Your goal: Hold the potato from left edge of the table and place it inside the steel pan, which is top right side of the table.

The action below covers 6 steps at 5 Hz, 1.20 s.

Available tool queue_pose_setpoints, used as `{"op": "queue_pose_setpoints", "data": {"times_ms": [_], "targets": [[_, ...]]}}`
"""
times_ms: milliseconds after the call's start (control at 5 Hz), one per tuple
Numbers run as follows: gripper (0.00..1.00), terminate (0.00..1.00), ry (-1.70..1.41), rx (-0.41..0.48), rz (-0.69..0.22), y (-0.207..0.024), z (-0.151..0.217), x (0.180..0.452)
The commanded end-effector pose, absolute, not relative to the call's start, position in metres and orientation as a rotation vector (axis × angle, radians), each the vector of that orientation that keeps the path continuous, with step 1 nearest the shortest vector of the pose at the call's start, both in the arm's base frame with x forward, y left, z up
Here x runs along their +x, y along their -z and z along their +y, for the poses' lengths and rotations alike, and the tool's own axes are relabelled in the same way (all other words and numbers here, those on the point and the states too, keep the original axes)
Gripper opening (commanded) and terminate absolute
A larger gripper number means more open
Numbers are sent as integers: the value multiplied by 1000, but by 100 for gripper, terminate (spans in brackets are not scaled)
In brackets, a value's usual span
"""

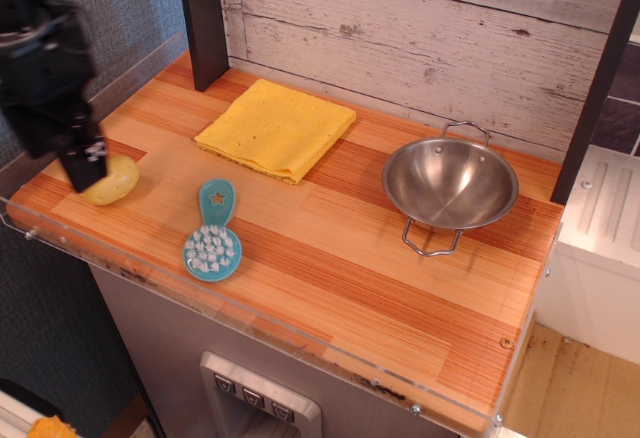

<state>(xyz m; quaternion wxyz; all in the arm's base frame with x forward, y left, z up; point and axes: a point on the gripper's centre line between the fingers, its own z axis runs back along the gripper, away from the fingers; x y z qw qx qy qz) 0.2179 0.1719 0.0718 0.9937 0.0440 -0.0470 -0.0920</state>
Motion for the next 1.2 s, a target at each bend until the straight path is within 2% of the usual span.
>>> {"op": "queue_pose_setpoints", "data": {"times_ms": [0,200,800,1000], "targets": [[100,0,165,101,-166,-71,188,222],[100,0,211,102,-170,-64,183,237],[100,0,236,101,-108,-19,189,259],[0,0,219,97,-121,-21,183,256]]}}
